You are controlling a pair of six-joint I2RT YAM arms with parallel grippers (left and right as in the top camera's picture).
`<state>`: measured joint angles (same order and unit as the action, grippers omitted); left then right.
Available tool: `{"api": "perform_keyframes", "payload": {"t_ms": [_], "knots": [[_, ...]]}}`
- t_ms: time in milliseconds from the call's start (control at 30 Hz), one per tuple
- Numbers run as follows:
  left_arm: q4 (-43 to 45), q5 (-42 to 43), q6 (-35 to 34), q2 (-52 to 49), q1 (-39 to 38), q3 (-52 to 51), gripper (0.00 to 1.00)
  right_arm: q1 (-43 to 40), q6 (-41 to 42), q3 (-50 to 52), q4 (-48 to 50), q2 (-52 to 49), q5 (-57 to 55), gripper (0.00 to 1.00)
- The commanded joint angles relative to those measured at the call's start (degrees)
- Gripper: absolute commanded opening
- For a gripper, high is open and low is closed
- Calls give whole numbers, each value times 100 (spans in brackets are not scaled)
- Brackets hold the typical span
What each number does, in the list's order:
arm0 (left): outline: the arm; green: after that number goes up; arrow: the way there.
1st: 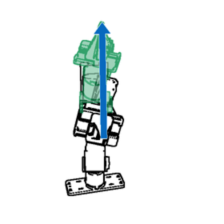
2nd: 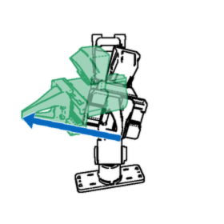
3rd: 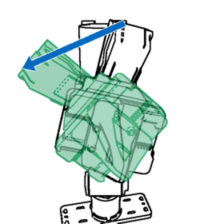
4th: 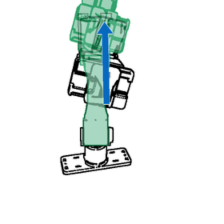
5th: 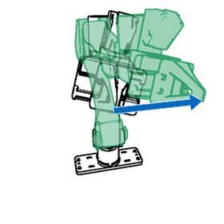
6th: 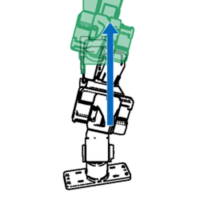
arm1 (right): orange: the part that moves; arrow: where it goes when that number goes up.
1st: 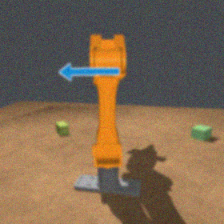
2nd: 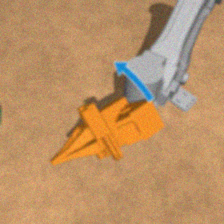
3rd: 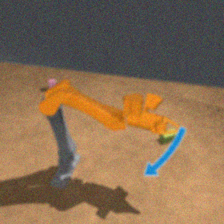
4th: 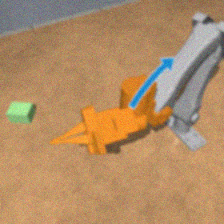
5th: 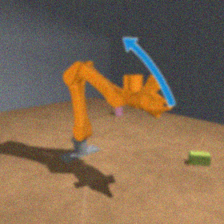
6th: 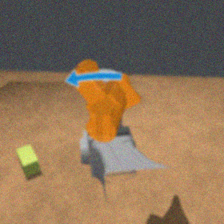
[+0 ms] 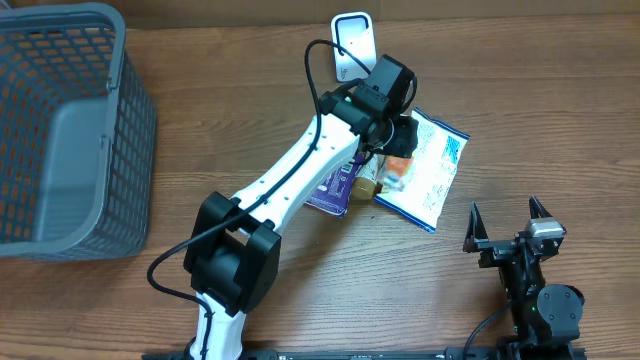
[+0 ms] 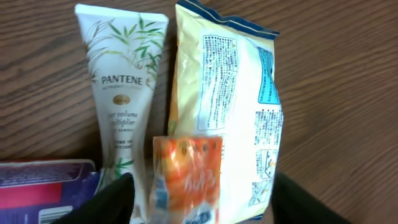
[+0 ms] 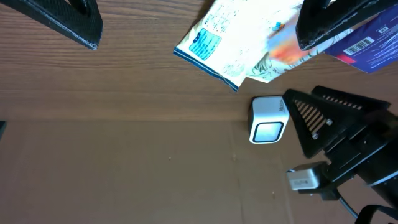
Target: Scan the item barcode
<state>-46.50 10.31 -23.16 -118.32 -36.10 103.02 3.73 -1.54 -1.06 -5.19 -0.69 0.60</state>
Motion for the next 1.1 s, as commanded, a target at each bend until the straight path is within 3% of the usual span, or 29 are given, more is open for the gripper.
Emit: {"api": "perform_keyframes", "payload": {"t_ms": [0,200,333,500,800,1067], "knots": [[-236,-22,291,44,153,428,69,-39,-42,57,35,52,-55,100],[-1355,-22,352,168,481,1657,84,-39,-42,57,35,52,-55,100],[-2522,-26,396,337,778,2732,100,-39,-42,57,35,52,-55,100],[-3689,-37,415,776,1248,3576,100,-39,-42,57,35,52,-55,100],[-4937,-46,791,1985,2168,3676,100,-39,-42,57,35,52,-55,100],[-5031,-240,994,3101,2450,3403,100,-39,-42,57,35,52,-55,100]]}}
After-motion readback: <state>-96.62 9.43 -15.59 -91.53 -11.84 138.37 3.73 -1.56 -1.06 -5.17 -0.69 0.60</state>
